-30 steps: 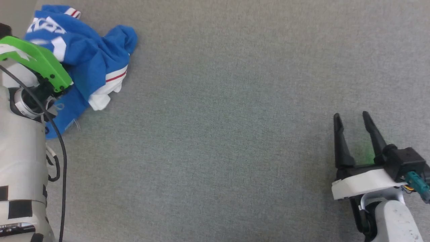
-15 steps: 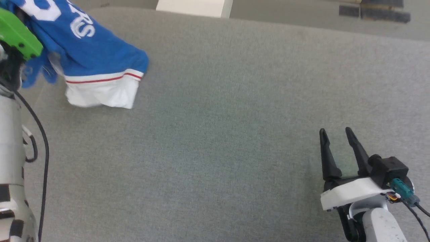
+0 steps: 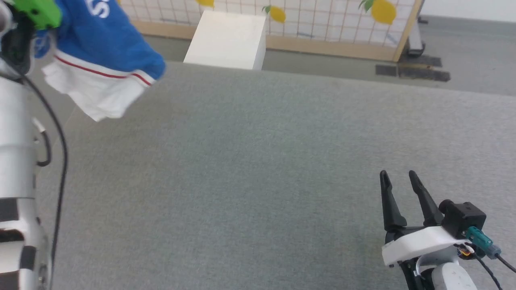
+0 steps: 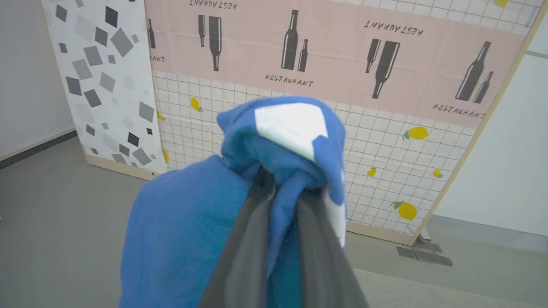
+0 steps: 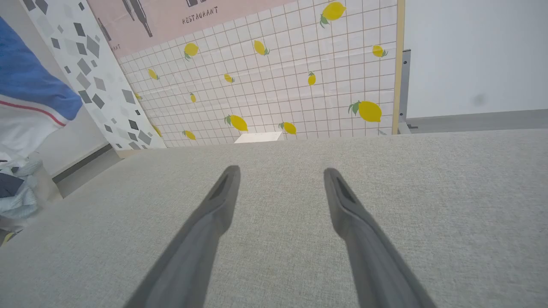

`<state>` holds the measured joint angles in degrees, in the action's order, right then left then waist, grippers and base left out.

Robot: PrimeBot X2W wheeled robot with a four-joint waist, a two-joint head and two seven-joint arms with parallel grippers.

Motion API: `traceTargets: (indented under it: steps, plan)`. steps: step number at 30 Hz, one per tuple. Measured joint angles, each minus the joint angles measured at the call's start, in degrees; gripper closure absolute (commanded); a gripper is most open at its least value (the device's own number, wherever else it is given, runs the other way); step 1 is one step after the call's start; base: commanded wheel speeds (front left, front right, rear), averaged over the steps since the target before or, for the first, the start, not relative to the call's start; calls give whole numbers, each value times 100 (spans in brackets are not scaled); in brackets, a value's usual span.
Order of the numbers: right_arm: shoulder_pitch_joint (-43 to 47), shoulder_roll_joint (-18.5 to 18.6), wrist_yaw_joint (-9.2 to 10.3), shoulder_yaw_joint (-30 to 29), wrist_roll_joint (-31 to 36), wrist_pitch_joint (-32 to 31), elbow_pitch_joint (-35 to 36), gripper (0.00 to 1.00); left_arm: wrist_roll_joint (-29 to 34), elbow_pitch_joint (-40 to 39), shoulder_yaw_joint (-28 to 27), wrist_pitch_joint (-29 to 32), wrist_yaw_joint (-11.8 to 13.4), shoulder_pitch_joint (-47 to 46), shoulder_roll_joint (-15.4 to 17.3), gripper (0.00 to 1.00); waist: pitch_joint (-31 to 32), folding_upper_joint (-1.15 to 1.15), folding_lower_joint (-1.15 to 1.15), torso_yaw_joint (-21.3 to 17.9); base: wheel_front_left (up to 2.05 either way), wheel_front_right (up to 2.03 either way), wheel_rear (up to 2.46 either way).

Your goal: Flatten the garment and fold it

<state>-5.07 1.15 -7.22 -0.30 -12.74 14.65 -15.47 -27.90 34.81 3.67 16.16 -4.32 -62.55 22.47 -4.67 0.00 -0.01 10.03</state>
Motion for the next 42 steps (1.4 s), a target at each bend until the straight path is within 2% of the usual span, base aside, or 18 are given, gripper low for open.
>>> traceTargets:
  steps: [10,17,18,23,32,42]
  plan:
    - [82,0,0,-122,-60,1,-57,0,-269,-4,555,166,-183,-57,-746,100,321,0,0,-568,0,0,0]
    - [163,2,0,-341,-30,1,-65,0,-416,12,928,192,-250,97,-1199,100,463,0,0,-1132,0,0,0]
    - [178,5,0,-419,21,1,-55,0,-422,21,1138,294,-269,239,-1328,100,495,0,0,-1370,0,0,0]
    - [233,14,0,-492,27,1,-13,0,-428,131,1510,486,-270,603,-1526,100,482,0,0,-1690,0,0,0]
    - [216,18,0,-435,66,1,91,0,-196,821,2316,1061,-263,1389,-1678,100,120,0,0,-1804,0,0,0]
    - [108,16,0,-391,63,1,188,0,-185,1585,2704,1814,-141,1794,-1781,100,-366,0,0,-1782,0,0,0]
